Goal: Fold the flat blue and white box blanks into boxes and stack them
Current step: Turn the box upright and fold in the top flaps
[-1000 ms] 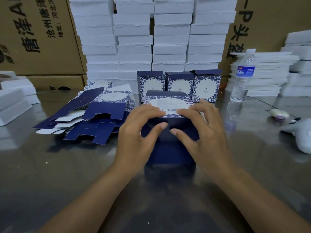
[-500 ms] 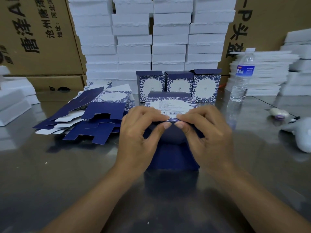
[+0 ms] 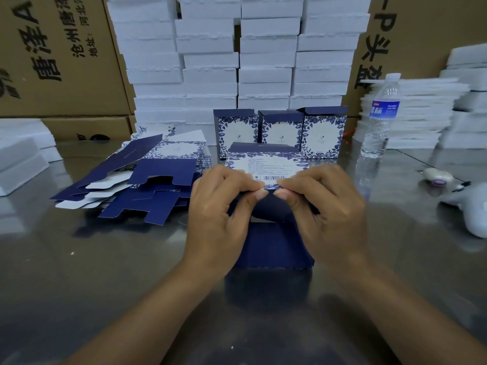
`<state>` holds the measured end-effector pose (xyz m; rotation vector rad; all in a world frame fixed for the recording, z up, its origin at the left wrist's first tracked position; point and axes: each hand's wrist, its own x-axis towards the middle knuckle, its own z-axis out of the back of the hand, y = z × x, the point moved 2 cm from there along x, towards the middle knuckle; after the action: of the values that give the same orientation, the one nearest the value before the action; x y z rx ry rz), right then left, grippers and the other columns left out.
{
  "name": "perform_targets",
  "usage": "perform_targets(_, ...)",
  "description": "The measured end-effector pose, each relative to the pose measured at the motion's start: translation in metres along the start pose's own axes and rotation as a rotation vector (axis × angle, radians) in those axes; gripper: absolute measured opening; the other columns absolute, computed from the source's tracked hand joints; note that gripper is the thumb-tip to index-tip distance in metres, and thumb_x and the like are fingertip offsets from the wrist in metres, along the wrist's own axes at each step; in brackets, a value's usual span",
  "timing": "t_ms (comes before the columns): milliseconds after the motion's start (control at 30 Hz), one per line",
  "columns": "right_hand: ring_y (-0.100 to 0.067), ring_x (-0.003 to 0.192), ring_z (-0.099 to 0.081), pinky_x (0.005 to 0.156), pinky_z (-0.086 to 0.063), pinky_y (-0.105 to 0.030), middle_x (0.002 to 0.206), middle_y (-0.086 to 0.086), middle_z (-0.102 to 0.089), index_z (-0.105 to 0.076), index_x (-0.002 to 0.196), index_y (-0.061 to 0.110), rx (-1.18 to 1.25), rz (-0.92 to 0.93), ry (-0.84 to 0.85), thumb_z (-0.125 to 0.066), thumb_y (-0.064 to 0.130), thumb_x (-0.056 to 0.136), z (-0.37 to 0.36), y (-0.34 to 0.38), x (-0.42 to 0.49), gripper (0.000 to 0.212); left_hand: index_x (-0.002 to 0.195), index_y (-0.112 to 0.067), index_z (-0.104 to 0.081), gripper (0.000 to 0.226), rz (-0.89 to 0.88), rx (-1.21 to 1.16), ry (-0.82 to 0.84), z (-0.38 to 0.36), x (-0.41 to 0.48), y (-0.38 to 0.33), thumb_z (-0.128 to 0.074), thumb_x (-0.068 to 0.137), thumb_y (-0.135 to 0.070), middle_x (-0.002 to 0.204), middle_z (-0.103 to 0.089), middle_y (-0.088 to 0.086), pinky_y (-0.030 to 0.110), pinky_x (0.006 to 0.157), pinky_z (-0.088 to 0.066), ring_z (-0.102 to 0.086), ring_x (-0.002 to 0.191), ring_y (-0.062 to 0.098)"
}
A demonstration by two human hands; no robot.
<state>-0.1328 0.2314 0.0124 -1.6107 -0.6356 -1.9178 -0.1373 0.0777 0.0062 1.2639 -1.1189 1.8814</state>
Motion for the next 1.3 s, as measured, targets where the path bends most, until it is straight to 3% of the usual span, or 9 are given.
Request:
perform_targets(233,-0.026,0.076,-0.062,0.067,-0.049,-0.035,0.082,-0.009,-0.066,-0.073,0.084,0.004,0.041,-0.057,0.012,-0.062,0.024,0.090,0.000,-0.007,-0.002,0.024,0.088,-0.007,-0.068,0.015,0.021,0.011,0.012,-0.001,0.001,0.005,-0.060,0.087,-0.020,0.091,-0.060,-0.007,0.045,0.078,-0.050,-0.060,0.089,0.013)
perform_targets(367,-0.026,0.080,-0.063,0.072,-0.050,-0.033,0.084,-0.011,-0.067,-0.074,0.085,0.004,0.035,-0.087,0.006,-0.060,0.022,0.090,0.003,-0.010,-0.002,0.024,0.088,-0.007,-0.067,0.013,0.011,0.007,0.008,-0.001,0.002,0.007,-0.059,0.088,-0.018,0.092,-0.060,-0.008,0.028,0.082,-0.049,-0.059,0.090,0.008)
perform_targets(500,-0.029,0.077,-0.063,0.067,-0.050,-0.038,0.081,-0.011,-0.066,-0.073,0.083,0.002,0.011,-0.087,0.017,-0.060,0.018,0.089,0.002,-0.008,-0.002,0.021,0.091,-0.004,-0.068,0.016,0.012,0.037,-0.011,0.000,0.001,0.010,-0.057,0.090,-0.016,0.098,-0.061,-0.009,0.013,0.090,-0.043,-0.058,0.099,0.004)
perform_targets(733,-0.026,0.078,-0.062,0.067,-0.049,-0.034,0.082,-0.008,-0.066,-0.072,0.082,0.004,0.027,-0.147,0.014,-0.059,0.022,0.089,0.002,-0.007,-0.002,0.023,0.089,-0.005,-0.069,0.019,0.026,0.039,-0.032,0.003,0.004,0.013,-0.056,0.090,-0.020,0.096,-0.061,-0.011,0.024,0.089,-0.048,-0.061,0.096,0.010)
perform_targets(967,-0.014,0.083,-0.060,0.078,-0.043,-0.017,0.085,0.008,-0.061,-0.068,0.081,0.007,0.091,-0.266,-0.039,-0.060,0.022,0.088,0.005,-0.012,-0.002,0.019,0.095,-0.005,-0.070,0.021,0.075,-0.008,-0.016,0.004,0.004,0.016,-0.054,0.091,-0.018,0.102,-0.064,-0.011,0.018,0.097,-0.044,-0.060,0.108,0.009)
perform_targets(1167,-0.013,0.083,-0.058,0.077,-0.040,-0.013,0.084,0.003,-0.062,-0.066,0.077,0.006,0.073,-0.277,-0.017,-0.057,0.024,0.090,0.004,-0.015,-0.003,0.024,0.098,-0.015,-0.065,0.015,0.172,-0.051,-0.052,0.006,0.001,0.019,-0.053,0.092,-0.024,0.104,-0.061,-0.017,0.007,0.092,-0.038,-0.055,0.106,-0.011)
perform_targets(1300,-0.006,0.084,-0.059,0.079,-0.042,-0.010,0.084,0.007,-0.064,-0.068,0.079,0.012,0.145,-0.321,-0.042,-0.061,0.025,0.088,0.003,-0.015,-0.003,0.018,0.090,-0.022,-0.062,0.006,0.224,-0.091,-0.043,0.005,0.002,0.019,-0.056,0.090,-0.019,0.100,-0.063,-0.017,0.008,0.091,-0.040,-0.058,0.103,-0.007)
